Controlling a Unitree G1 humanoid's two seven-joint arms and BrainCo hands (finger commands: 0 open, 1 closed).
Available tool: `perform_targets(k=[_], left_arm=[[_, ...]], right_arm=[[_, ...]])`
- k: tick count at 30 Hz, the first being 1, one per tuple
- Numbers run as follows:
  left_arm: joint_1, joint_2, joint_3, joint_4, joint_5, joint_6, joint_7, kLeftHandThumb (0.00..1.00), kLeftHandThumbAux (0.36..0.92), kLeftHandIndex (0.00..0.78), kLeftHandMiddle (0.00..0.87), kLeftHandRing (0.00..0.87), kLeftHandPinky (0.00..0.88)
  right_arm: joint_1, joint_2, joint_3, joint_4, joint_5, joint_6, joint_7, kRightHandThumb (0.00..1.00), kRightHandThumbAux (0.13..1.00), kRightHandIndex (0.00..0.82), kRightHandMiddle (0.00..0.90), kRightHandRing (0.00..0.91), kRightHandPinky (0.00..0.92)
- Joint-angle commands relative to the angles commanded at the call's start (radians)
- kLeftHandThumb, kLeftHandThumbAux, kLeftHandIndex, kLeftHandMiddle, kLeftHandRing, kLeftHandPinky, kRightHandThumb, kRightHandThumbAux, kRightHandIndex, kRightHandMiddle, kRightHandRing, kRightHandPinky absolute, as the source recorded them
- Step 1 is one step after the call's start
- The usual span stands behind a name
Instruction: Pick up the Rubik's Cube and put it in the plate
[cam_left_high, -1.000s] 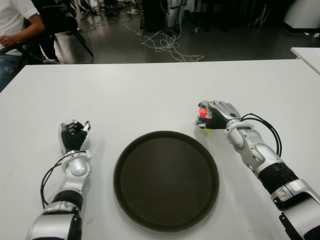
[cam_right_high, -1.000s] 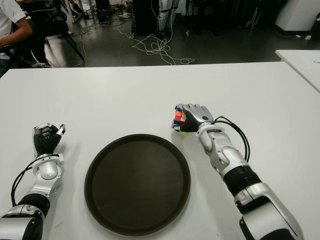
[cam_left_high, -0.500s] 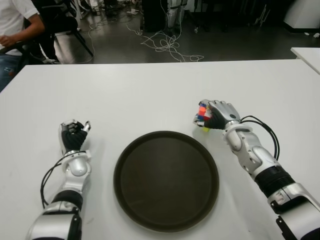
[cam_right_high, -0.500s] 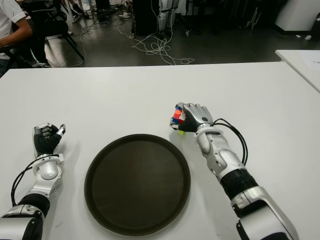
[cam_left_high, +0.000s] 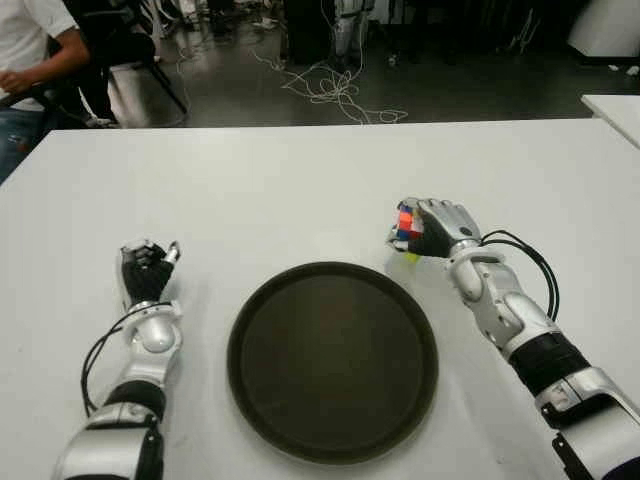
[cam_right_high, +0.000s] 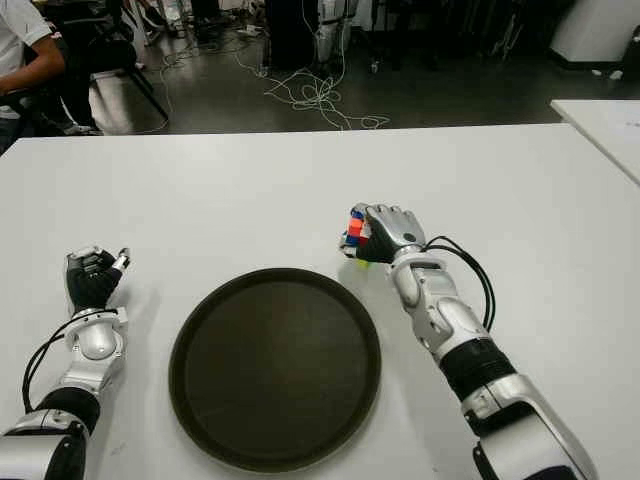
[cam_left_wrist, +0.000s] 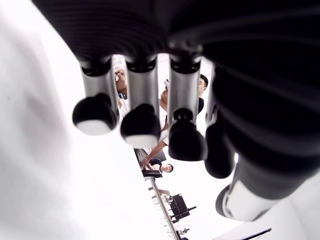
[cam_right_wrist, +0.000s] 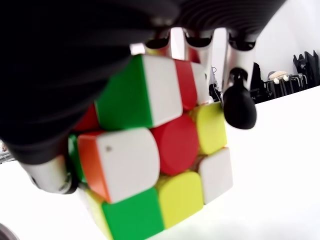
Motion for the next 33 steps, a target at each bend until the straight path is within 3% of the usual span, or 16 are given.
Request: perform_targets(k=[10, 24, 30, 33], left_arm=[[-0.001, -0.002, 0.001, -0.001, -0.001, -0.002, 0.003, 0.387, 0.760, 0.682, 0.836, 0.846, 0.852], [-0.006, 0.004, -0.002, 0.006, 0.002, -0.004, -0.003, 0.365, 0.776, 0.713, 0.850, 0.856, 0.862], [-0.007, 0.006, -0.005, 0.009, 0.006, 0.003, -0.003, 0.386, 0.762, 0.703, 0.850, 0.858, 0.868], [-0.008, 0.007, -0.006, 0.010, 0.008, 0.004, -0.002, 0.396, 0.757, 0.696, 0.847, 0.855, 0.865]], right_arm=[[0.012, 0.012, -0.026, -0.010, 0.014, -0.006, -0.047, 0.704, 0.717, 0.436, 0.764, 0.766, 0.764], [0.071, 0.048, -0.156, -0.128, 0.142, -0.085, -0.133, 0.703, 0.717, 0.437, 0.768, 0.778, 0.773], [0.108, 0.053, -0.207, -0.226, 0.181, -0.123, -0.161, 0.703, 0.718, 0.438, 0.776, 0.787, 0.783], [0.134, 0.072, -0.229, -0.292, 0.206, -0.145, -0.176, 0.703, 0.718, 0.438, 0.782, 0.791, 0.787]])
